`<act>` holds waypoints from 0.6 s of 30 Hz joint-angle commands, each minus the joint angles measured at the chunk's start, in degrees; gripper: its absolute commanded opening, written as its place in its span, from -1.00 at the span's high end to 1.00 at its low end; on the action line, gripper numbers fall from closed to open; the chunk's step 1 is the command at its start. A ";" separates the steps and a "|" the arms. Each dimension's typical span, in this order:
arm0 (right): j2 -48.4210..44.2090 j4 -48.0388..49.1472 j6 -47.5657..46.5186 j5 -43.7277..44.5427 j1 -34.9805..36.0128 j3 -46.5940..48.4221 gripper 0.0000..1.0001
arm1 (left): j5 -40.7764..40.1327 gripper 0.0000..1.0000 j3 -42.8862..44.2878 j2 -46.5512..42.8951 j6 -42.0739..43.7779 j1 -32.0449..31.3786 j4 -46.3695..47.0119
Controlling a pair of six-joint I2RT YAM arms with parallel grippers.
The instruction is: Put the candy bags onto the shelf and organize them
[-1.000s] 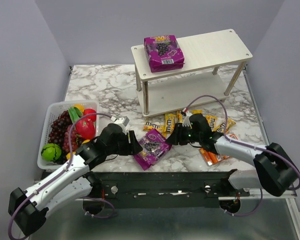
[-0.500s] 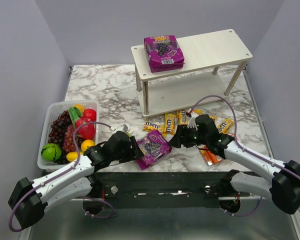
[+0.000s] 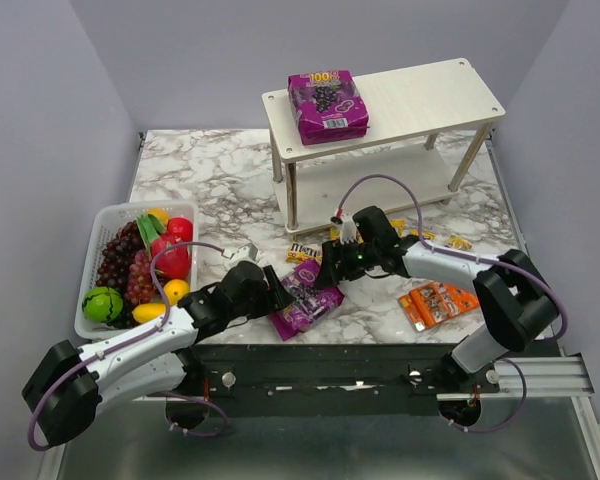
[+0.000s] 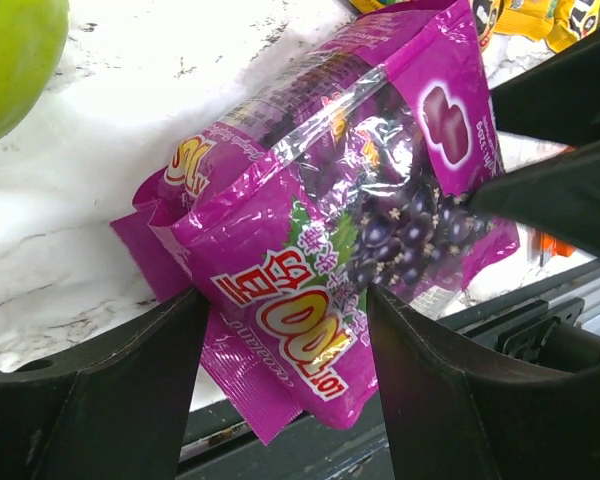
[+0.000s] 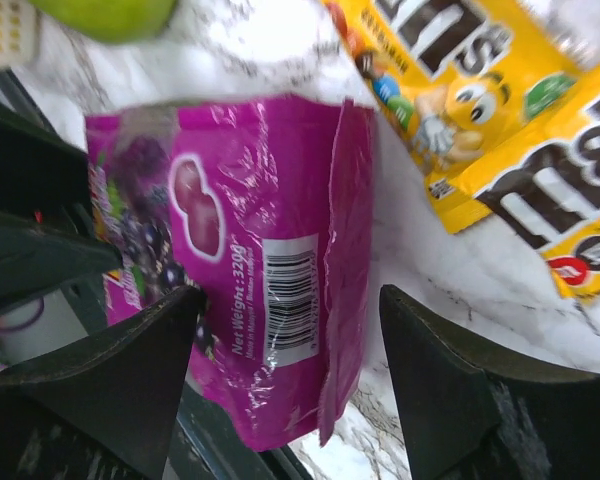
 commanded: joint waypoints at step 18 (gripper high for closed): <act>-2.39 6.97 1.55 -15.00 0.36 -11.29 0.75 | -5.51 -0.23 0.22 -1.01 1.46 -0.24 2.01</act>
